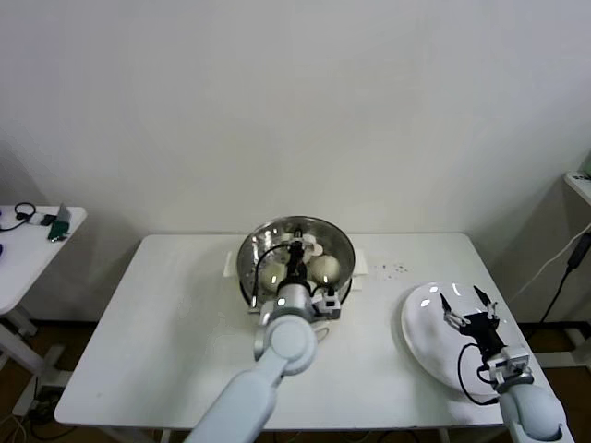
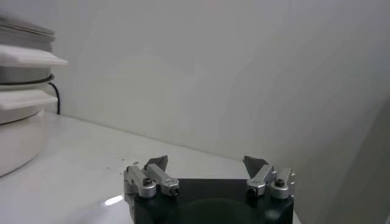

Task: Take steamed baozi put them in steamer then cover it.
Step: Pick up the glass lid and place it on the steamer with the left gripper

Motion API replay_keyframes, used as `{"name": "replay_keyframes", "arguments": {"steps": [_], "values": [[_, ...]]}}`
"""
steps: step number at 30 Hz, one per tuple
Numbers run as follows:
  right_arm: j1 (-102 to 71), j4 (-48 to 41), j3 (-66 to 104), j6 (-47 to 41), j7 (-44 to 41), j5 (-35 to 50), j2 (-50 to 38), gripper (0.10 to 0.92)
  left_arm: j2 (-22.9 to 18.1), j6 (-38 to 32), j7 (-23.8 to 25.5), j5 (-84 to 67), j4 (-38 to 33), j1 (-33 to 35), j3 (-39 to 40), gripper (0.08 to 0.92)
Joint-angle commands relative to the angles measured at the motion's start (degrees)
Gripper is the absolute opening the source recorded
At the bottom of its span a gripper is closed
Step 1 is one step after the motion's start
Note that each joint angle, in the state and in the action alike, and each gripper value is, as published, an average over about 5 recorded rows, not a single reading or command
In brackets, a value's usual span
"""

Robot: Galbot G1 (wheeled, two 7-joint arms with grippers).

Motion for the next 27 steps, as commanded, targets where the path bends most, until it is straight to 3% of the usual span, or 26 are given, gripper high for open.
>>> {"name": "replay_keyframes", "arguments": {"steps": [1, 27], "values": [[0.14, 0.03, -0.07, 0.00, -0.09, -0.14, 0.11, 0.823, 0.57, -0.10, -0.21, -0.60, 0.46, -0.08, -0.32, 0.150], [-0.04, 0.11, 0.42, 0.29, -0.55, -1.10, 0.83, 0.823, 0.20, 0.04, -3.30, -2.46, 2.08, 0.25, -0.28, 0.150]]}}
